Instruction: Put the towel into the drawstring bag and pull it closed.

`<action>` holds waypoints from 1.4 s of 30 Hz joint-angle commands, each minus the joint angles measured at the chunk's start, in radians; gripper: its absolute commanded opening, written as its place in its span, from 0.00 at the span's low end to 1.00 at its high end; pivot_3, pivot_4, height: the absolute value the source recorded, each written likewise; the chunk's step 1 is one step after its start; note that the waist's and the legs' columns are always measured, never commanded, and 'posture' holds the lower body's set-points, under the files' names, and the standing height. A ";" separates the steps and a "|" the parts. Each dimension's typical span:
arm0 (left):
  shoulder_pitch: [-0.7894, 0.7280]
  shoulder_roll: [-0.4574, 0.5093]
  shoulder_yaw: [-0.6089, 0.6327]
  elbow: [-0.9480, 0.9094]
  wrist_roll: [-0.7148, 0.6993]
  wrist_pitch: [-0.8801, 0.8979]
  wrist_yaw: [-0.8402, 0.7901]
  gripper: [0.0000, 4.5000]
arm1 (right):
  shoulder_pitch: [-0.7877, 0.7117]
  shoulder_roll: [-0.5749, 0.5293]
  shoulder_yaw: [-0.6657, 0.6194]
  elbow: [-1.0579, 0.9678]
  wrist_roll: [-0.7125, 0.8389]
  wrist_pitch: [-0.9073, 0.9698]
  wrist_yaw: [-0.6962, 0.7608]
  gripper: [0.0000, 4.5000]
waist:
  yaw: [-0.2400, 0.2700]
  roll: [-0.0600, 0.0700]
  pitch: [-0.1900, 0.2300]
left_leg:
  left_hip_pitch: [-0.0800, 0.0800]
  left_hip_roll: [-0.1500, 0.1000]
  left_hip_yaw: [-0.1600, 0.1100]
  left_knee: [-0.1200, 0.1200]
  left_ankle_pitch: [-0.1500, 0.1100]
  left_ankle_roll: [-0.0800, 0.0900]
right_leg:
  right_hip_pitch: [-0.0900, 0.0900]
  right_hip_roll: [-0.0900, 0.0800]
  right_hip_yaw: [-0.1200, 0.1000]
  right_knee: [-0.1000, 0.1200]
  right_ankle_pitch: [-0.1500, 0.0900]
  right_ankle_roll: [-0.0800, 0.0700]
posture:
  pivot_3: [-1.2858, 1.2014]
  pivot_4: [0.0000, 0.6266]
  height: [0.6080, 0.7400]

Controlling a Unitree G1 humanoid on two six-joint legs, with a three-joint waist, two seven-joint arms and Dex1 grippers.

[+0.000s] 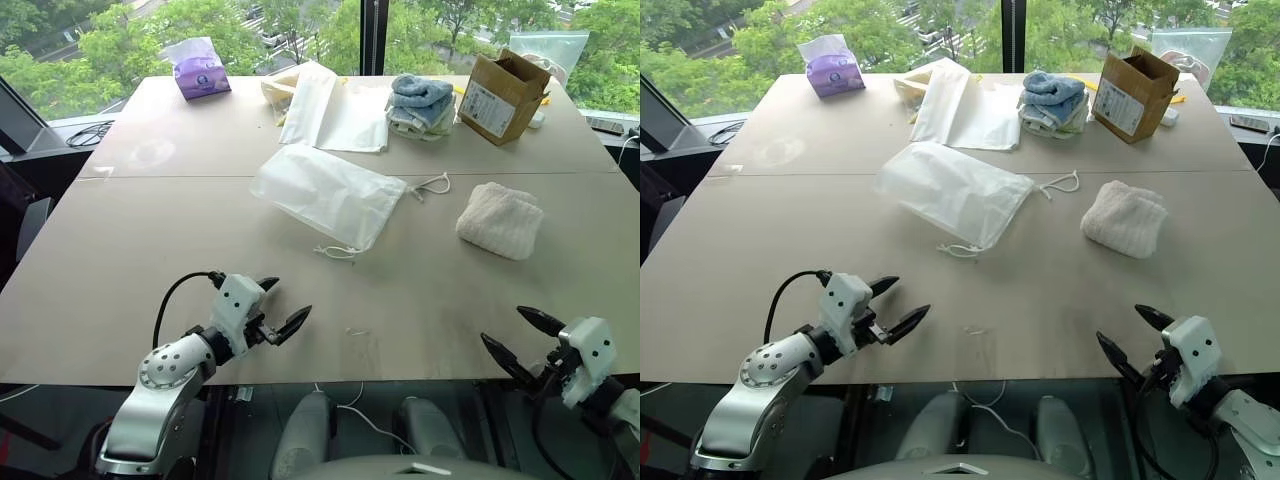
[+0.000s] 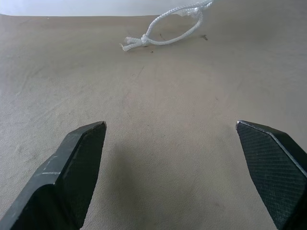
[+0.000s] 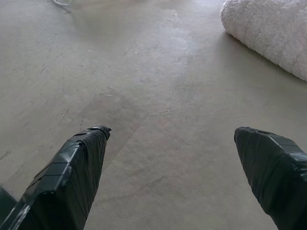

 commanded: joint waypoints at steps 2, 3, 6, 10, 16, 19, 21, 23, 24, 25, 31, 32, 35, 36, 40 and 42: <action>-0.010 0.004 0.015 -0.022 -0.019 -0.005 -0.011 0.99 | 0.001 -0.002 -0.022 -0.011 0.009 -0.017 0.004 1.00 | 0.000 0.000 0.000 | 0.000 0.000 0.000 0.000 0.000 0.000 | 0.000 0.000 0.000 0.000 0.000 0.000 | 0.52 0.24 1.00; -0.011 0.001 0.016 -0.020 -0.027 -0.007 -0.018 0.99 | 0.002 -0.001 -0.022 -0.011 0.008 -0.018 0.003 1.00 | 0.000 0.000 0.000 | 0.000 0.000 0.000 0.000 0.000 0.000 | 0.000 0.000 0.000 0.000 0.000 0.000 | 0.52 0.24 1.00; -0.010 0.001 0.018 -0.019 -0.035 -0.007 -0.024 0.99 | 0.006 0.000 -0.023 -0.009 0.008 -0.021 0.004 1.00 | 0.000 0.000 0.000 | 0.000 0.000 0.000 0.000 0.000 0.000 | 0.000 0.000 0.000 0.000 0.000 0.000 | 0.52 0.24 1.00; -0.009 0.001 0.020 -0.021 -0.037 -0.004 -0.027 0.99 | 0.010 0.001 -0.022 -0.009 0.008 -0.023 0.006 1.00 | 0.000 0.000 0.000 | 0.000 0.000 0.000 0.000 0.000 0.000 | 0.000 0.000 0.000 0.000 0.000 0.000 | 0.52 0.24 1.00; -0.009 0.002 0.021 -0.024 -0.039 0.001 -0.028 0.99 | 0.011 0.001 -0.023 -0.006 0.008 -0.027 0.008 1.00 | 0.000 0.000 0.000 | 0.000 0.000 0.000 0.000 0.000 0.000 | 0.000 0.000 0.000 0.000 0.000 0.000 | 0.52 0.24 1.00; -0.013 0.005 0.024 -0.020 -0.042 0.001 -0.032 0.99 | 0.010 0.001 -0.023 -0.004 0.008 -0.029 0.009 1.00 | 0.000 0.000 0.000 | 0.000 0.000 0.000 0.000 0.000 0.000 | 0.000 0.000 0.000 0.000 0.000 0.000 | 0.52 0.24 1.00; -0.017 0.011 0.029 -0.011 -0.046 -0.001 -0.039 0.99 | 0.009 0.001 -0.024 -0.003 0.008 -0.031 0.010 1.00 | 0.000 0.000 0.000 | 0.000 0.000 0.000 0.000 0.000 0.000 | 0.000 0.000 0.000 0.000 0.000 0.000 | 0.52 0.24 1.00; -0.024 0.020 0.029 -0.002 -0.046 -0.007 -0.050 0.99 | 0.008 0.001 -0.022 -0.003 0.009 -0.033 0.012 1.00 | 0.000 0.000 0.000 | 0.000 0.000 0.000 0.000 0.000 0.000 | 0.000 0.000 0.000 0.000 0.000 0.000 | 0.52 0.24 1.00; -0.032 0.026 0.026 0.004 -0.042 -0.014 -0.059 0.99 | 0.007 0.001 -0.021 -0.003 0.010 -0.036 0.014 1.00 | 0.000 0.000 0.000 | 0.000 0.000 0.000 0.000 0.000 0.000 | 0.000 0.000 0.000 0.000 0.000 0.000 | 0.52 0.24 1.00; -0.054 0.038 0.017 0.022 -0.032 -0.030 -0.075 0.99 | 0.004 0.002 -0.021 -0.005 0.014 -0.040 0.017 1.00 | 0.000 0.000 0.000 | 0.000 0.000 0.000 0.000 0.000 0.000 | 0.000 0.000 0.000 0.000 0.000 0.000 | 0.52 0.24 1.00; -0.310 0.070 -0.135 0.104 -0.039 0.033 -0.225 0.99 | -0.013 0.015 -0.027 -0.035 0.091 -0.157 0.120 1.00 | 0.004 0.001 0.000 | 0.000 -0.001 -0.001 0.002 0.000 0.000 | 0.001 0.001 -0.003 0.001 0.000 0.000 | 0.52 0.24 1.00; -0.341 0.072 -0.167 0.099 -0.044 0.049 -0.256 0.99 | -0.018 0.012 -0.031 -0.040 0.108 -0.152 0.124 1.00 | 0.001 0.001 0.000 | 0.000 -0.001 0.000 0.002 0.000 0.000 | 0.001 0.001 -0.003 0.001 0.000 0.000 | 0.52 0.24 1.00; -0.449 0.037 -0.236 0.108 -0.049 0.091 -0.284 0.99 | -0.031 0.003 -0.037 -0.058 0.145 -0.129 0.121 1.00 | -0.003 0.001 0.000 | 0.000 -0.001 0.002 0.002 0.000 0.000 | 0.001 0.001 -0.002 0.001 0.000 0.001 | 0.52 0.24 1.00; -0.479 0.016 -0.247 0.116 -0.051 0.110 -0.271 0.99 | -0.034 0.003 -0.036 -0.060 0.148 -0.126 0.116 1.00 | -0.003 0.001 0.000 | 0.000 -0.001 0.001 0.003 0.000 0.000 | 0.001 0.001 -0.002 0.001 0.000 0.001 | 0.52 0.24 1.00; -0.619 -0.164 -0.381 0.150 0.067 0.111 -0.133 0.99 | -0.038 0.001 -0.026 -0.072 0.127 -0.128 0.098 1.00 | 0.004 0.001 0.000 | 0.000 -0.001 0.001 0.003 0.000 0.000 | 0.001 0.002 -0.003 0.001 0.000 0.001 | 0.52 0.24 1.00; -0.641 -0.226 -0.415 0.159 0.141 0.114 -0.041 0.99 | -0.034 0.004 -0.024 -0.080 0.122 -0.127 0.087 1.00 | 0.004 0.000 0.000 | -0.002 -0.002 0.000 0.005 0.000 0.000 | 0.001 0.001 -0.003 0.001 0.000 0.001 | 0.52 0.24 1.00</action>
